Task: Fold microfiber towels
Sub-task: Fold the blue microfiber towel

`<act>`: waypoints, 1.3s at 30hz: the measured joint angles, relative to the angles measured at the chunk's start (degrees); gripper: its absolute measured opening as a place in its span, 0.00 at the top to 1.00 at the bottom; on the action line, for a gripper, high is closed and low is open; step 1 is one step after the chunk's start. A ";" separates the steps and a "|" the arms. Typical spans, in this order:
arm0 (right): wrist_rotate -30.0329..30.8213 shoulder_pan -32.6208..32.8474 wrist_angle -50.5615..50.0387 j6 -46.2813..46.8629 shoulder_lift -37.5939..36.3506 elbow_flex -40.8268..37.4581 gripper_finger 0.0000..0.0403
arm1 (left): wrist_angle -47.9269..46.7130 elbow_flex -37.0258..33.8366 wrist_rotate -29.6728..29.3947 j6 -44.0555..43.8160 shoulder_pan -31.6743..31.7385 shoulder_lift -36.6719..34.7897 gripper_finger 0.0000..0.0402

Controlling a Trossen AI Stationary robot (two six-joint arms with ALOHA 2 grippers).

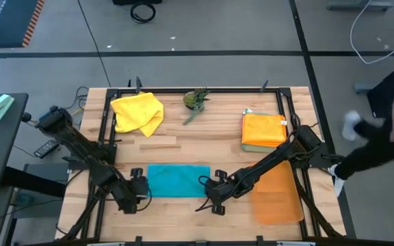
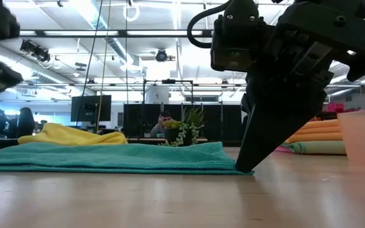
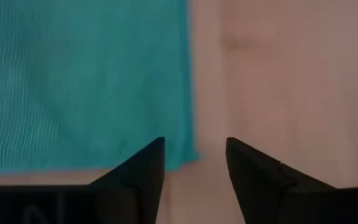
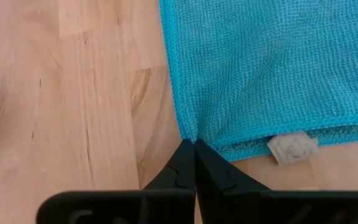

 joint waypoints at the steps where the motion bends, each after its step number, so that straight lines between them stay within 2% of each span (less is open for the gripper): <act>1: 0.00 -0.04 0.01 -0.15 0.00 0.00 0.99 | 0.56 0.05 -0.13 0.68 -0.15 -0.99 0.55; 4: -0.08 -0.26 0.00 -0.20 0.00 -0.02 0.99 | 0.85 0.09 -4.75 1.80 -0.11 -2.47 0.56; 6: -0.04 -0.26 0.03 -0.20 0.00 -0.04 0.99 | 0.70 0.09 -7.38 1.76 0.65 -1.83 0.61; 13: -0.02 -0.28 0.05 -0.22 0.03 -0.04 0.99 | 5.91 0.09 -6.72 3.11 2.58 5.35 0.96; 20: -0.07 -0.26 0.22 -0.75 0.06 0.11 0.99 | 6.36 0.13 -6.14 -0.03 2.74 11.03 0.97; 27: -1.96 -0.31 -0.45 -1.84 -0.02 1.27 0.95 | 6.72 0.33 -6.06 -1.28 2.74 12.00 0.96; 33: -3.49 -0.03 -2.20 -1.92 -4.03 1.38 0.83 | 6.58 0.31 -5.65 -1.28 2.74 11.86 0.98; 39: 2.95 -0.60 -4.40 -1.56 -9.76 1.46 0.69 | 6.40 0.25 -5.45 -1.26 2.74 11.89 0.97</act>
